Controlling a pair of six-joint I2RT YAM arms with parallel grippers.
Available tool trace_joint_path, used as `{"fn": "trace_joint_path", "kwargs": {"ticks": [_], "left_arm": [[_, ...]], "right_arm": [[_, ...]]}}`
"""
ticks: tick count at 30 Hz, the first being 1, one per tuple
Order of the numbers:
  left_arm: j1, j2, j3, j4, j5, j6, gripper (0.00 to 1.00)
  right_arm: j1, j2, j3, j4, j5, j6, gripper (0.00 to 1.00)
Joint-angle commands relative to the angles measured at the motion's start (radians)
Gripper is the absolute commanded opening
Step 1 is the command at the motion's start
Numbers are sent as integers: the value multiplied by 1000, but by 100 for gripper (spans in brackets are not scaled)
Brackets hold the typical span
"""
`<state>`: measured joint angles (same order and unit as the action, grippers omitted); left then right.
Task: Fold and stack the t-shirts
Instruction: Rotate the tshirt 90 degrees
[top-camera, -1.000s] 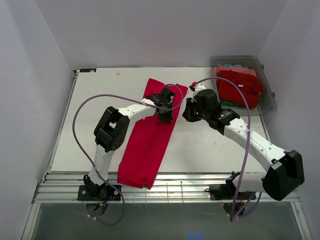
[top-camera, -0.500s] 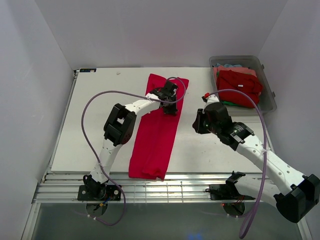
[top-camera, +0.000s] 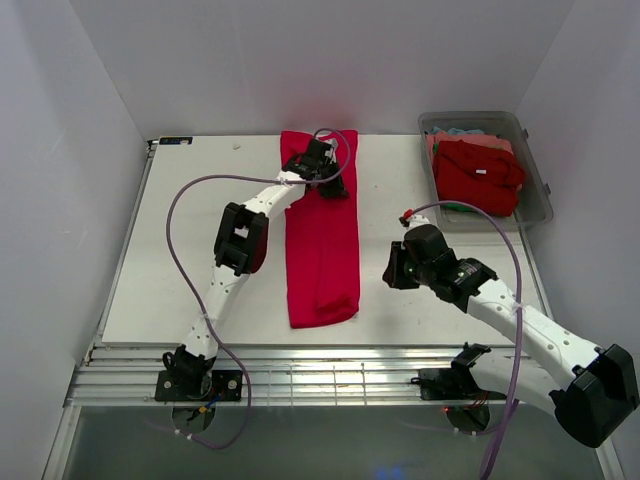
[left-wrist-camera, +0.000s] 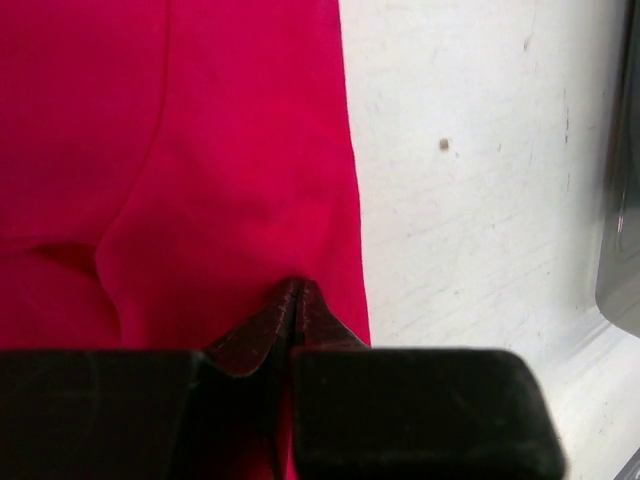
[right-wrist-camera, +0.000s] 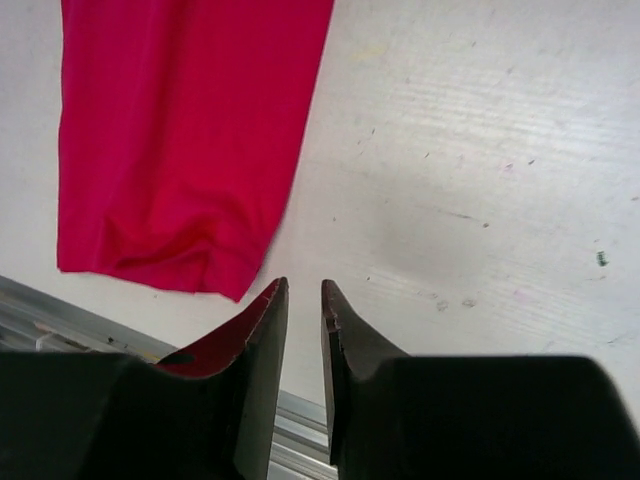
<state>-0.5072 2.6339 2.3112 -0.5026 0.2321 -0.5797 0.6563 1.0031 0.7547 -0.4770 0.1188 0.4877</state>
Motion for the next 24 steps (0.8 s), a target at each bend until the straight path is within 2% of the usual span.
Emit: {"fn": "trace_joint_path", "kwargs": {"ticks": [1,3,10,14,22,24], "left_arm": [[30,26,1,13,9,43,15],[30,-24,-30,51,21,40,17],[27,-259,-234,170,45,15,27],[12,-348,-350,210,99,-11,27],[-59,-494,-727,341,154,-71,22],[-86,-508,-774,368,151,-80,20]], "right_arm": [[17,-30,-64,118,-108,25,28],[20,-49,-123,164,-192,26,31],[26,-60,-250,345,-301,8,39],[28,-23,-296,464,-323,-4,40],[29,69,-327,653,-308,15,39],[28,104,-322,682,-304,9,39]]}}
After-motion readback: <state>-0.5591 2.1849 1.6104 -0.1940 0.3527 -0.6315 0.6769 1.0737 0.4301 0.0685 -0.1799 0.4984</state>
